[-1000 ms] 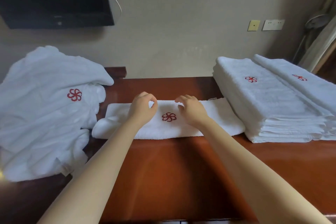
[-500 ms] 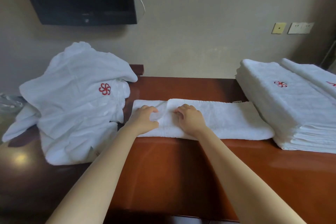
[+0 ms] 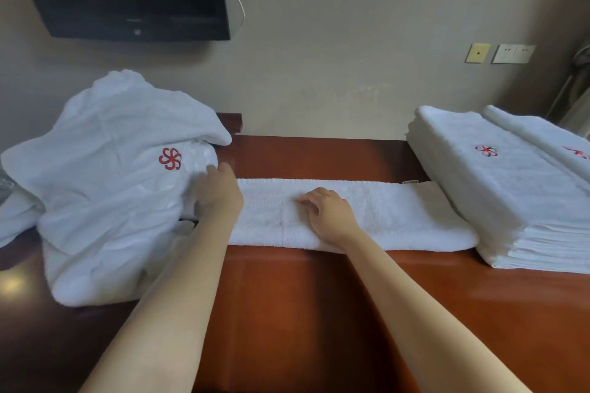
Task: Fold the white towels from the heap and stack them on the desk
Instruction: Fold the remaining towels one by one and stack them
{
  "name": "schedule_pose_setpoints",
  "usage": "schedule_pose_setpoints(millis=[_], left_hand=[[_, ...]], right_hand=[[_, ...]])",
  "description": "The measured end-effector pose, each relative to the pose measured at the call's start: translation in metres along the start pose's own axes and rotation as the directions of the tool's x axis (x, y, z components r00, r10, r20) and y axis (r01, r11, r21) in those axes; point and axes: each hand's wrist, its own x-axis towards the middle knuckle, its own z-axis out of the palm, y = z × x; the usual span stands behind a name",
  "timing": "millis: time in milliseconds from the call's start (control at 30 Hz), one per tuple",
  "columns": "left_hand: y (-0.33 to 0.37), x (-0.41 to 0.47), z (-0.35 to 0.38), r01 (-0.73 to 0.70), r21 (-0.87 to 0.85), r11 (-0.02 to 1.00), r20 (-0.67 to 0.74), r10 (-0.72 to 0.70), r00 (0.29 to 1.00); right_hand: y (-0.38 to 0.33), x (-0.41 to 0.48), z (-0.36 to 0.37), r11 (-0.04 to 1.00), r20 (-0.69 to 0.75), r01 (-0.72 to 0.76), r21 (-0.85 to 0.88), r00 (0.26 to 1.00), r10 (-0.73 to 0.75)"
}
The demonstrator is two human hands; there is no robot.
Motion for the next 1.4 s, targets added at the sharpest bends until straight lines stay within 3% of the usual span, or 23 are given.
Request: schedule_pose_setpoints(millis=[67,167,233,300,367,467,667,833,1000,1100,1233,1400], left_hand=[[0.017,-0.005,0.0,-0.172,0.07,0.983,-0.183,0.182,0.966],[0.051,-0.021,0.009,-0.44,-0.166,0.883,-0.166,0.414,0.895],[0.061,-0.034,0.018,-0.415,-0.377,0.828,-0.027,0.437,0.899],[0.054,-0.04,0.029,-0.378,-0.426,0.822,0.075,0.448,0.891],[0.042,-0.037,0.033,-0.402,-0.287,0.869,0.187,0.463,0.867],[0.03,-0.031,0.035,-0.396,-0.11,0.912,0.304,0.41,0.86],[0.028,-0.029,0.041,-0.385,-0.047,0.922,0.299,0.381,0.875],[0.029,-0.029,0.043,-0.39,0.005,0.921,0.289,0.373,0.882],[0.034,-0.034,0.029,-0.377,-0.026,0.926,0.295,0.367,0.882],[0.026,-0.033,0.015,-0.347,-0.081,0.934,0.194,0.356,0.914],[-0.012,-0.027,0.002,-0.281,-0.077,0.957,0.092,0.288,0.953],[-0.061,-0.018,-0.001,-0.178,-0.032,0.983,0.254,0.181,0.95]], right_hand=[[0.001,0.001,0.0,1.0,-0.011,0.0,0.026,1.0,0.0],[0.004,0.001,-0.004,0.95,-0.073,-0.094,0.298,0.99,0.121],[0.009,0.002,-0.011,0.887,-0.113,-0.142,0.439,0.971,0.211],[0.021,0.003,-0.019,0.956,-0.086,-0.155,0.247,0.98,0.181],[0.034,0.001,-0.024,0.987,0.065,-0.132,-0.09,0.988,0.138],[0.055,-0.007,-0.029,0.958,0.159,-0.144,-0.248,0.97,0.187],[0.106,-0.033,-0.063,0.887,0.125,-0.36,-0.287,0.905,0.408],[0.111,-0.038,-0.069,0.877,0.138,-0.385,-0.287,0.889,0.436],[0.088,-0.034,-0.073,0.908,0.052,-0.32,-0.271,0.937,0.346],[0.047,-0.025,-0.062,0.969,0.047,-0.147,-0.197,0.986,0.159],[-0.009,-0.013,-0.034,0.981,0.098,0.038,-0.191,0.995,-0.02],[-0.02,-0.013,-0.01,0.985,0.12,-0.042,-0.168,0.991,0.063]])
